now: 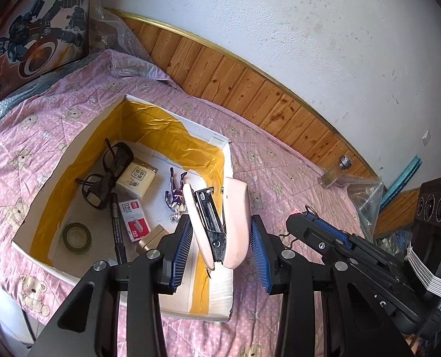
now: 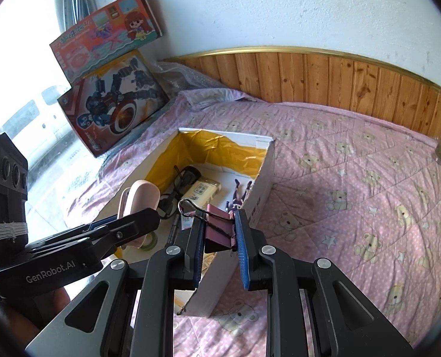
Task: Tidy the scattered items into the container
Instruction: 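Carry the stapler in left tool while right tool carries the binder clip to the box, then open left tool to drop the stapler while right tool releases the binder clip inside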
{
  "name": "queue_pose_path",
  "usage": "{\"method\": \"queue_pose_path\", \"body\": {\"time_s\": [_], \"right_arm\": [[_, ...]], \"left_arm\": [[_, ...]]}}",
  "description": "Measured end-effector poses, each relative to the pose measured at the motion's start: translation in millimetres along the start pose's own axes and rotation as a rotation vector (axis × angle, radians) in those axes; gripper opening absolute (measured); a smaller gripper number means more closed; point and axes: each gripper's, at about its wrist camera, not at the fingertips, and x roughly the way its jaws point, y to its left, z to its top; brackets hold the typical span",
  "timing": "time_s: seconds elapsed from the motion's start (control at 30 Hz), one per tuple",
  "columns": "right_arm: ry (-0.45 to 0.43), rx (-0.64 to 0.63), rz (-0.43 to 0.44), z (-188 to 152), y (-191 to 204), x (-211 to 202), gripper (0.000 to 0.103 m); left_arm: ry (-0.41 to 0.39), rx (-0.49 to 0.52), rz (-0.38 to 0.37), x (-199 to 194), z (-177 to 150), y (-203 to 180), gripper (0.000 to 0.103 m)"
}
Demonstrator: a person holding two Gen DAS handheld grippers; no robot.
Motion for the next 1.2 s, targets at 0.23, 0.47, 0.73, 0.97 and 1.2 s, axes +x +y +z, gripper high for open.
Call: {"method": "queue_pose_path", "body": {"time_s": [0.23, 0.47, 0.73, 0.97, 1.2], "right_arm": [[0.007, -0.005, 0.015, 8, 2, 10, 0.02], [0.009, -0.007, 0.031, 20, 3, 21, 0.02], [0.008, -0.03, 0.042, 37, 4, 35, 0.021], [0.017, -0.021, 0.067, 53, -3, 48, 0.02], [0.042, -0.005, 0.097, 63, -9, 68, 0.02]], "left_arm": [[0.018, -0.037, 0.002, 7, 5, 12, 0.041], [0.038, -0.07, 0.005, 19, 13, 19, 0.041], [0.081, -0.127, -0.003, 40, 23, 28, 0.041], [0.068, -0.174, 0.012, 46, 38, 46, 0.04], [0.102, -0.22, 0.003, 61, 43, 56, 0.041]]}}
